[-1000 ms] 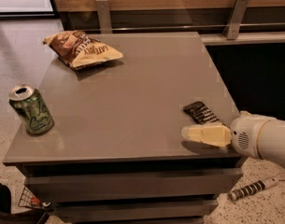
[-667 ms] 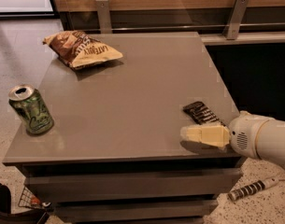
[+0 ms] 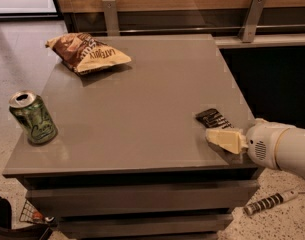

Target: Move rxbar chocolate near brown chip bag

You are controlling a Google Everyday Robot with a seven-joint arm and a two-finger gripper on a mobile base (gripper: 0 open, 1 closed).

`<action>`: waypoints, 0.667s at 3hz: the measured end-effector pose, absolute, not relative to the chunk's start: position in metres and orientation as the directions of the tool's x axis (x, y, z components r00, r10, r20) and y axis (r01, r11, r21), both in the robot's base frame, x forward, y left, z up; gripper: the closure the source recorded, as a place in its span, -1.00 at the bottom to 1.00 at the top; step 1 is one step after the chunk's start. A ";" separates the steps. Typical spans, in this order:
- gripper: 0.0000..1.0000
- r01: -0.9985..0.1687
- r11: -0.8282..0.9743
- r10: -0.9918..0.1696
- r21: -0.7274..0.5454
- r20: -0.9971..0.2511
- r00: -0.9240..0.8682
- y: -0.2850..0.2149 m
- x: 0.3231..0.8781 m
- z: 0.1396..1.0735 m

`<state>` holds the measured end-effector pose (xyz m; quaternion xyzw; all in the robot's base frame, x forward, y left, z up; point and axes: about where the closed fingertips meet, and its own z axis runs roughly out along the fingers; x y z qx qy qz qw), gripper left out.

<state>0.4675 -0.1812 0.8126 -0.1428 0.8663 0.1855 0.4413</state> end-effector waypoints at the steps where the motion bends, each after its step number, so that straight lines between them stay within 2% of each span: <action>1: 0.27 -0.411 0.890 -0.084 0.195 -0.818 -0.570 -0.181 0.467 0.814; 2: 0.72 -0.411 0.890 -0.084 0.195 -0.818 -0.570 -0.181 0.467 0.814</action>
Offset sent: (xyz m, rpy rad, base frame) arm 0.0000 0.0000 0.0016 0.0000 0.0000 0.0000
